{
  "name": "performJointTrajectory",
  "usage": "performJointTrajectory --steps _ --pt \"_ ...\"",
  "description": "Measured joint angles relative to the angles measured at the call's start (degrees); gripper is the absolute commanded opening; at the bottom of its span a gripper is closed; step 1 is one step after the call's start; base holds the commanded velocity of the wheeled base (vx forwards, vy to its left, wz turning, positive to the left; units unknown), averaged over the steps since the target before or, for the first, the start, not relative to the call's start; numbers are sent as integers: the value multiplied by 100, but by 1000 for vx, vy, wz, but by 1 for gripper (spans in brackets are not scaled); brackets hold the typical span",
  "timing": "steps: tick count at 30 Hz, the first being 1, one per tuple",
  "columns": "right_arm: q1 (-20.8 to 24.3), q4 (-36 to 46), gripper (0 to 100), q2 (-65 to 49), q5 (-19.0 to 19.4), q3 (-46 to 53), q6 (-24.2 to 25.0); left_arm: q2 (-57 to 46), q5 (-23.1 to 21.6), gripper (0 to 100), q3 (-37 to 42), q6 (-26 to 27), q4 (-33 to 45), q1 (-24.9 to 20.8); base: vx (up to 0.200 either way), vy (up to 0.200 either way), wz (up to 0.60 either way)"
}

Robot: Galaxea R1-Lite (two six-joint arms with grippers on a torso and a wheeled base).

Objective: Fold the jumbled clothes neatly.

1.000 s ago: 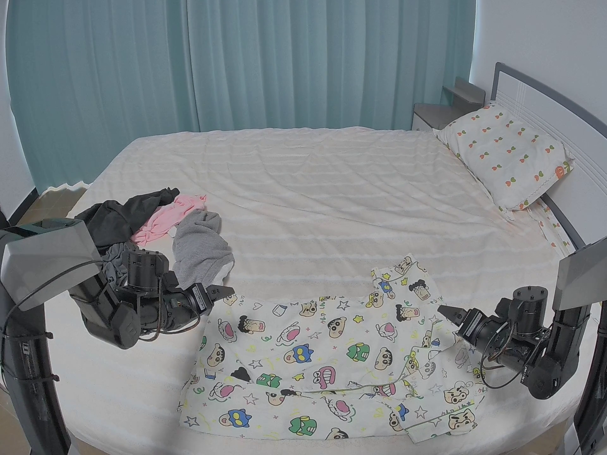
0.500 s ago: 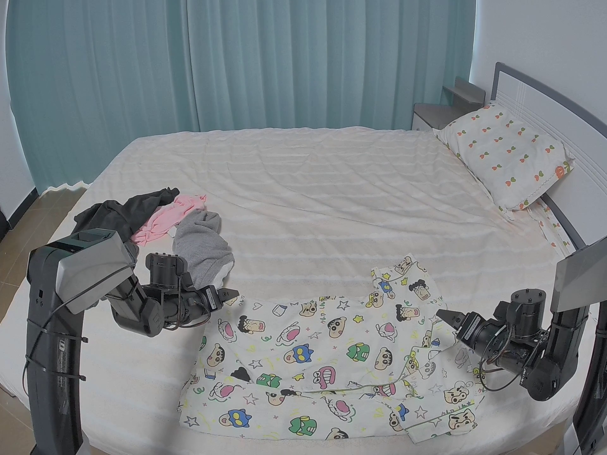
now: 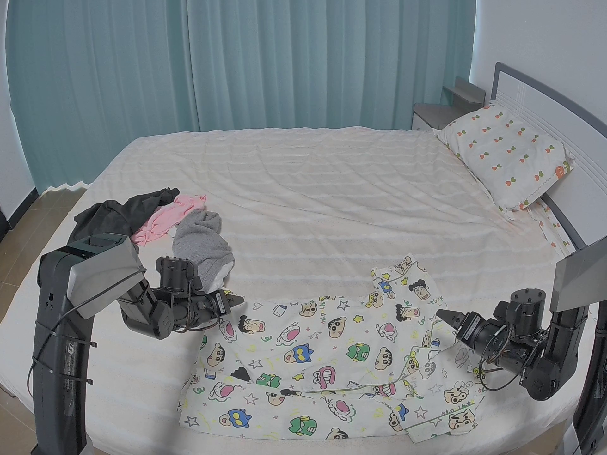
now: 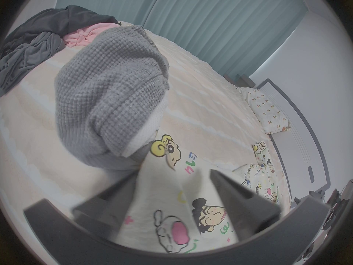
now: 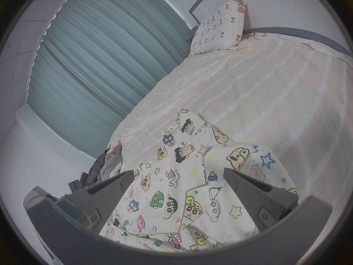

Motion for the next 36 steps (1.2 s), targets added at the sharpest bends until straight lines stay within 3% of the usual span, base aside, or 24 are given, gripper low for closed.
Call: performJointTrajectory --steps 6,13,26,36 --pt "-107 187 100 44 191 -311 -238 11 68 0 5 -2 -15 -9 0 0 0" --pt "-411 1782 100 96 423 -1340 -552 16 351 0 10 -10 -50 -4 0 0 0" --pt "-846 5275 100 308 950 -4518 -898 -78 783 0 173 4 -68 7 0 0 0" --pt "-1089 6539 100 1064 1130 -6100 -1462 -268 1022 0 396 20 -46 5 0 0 0"
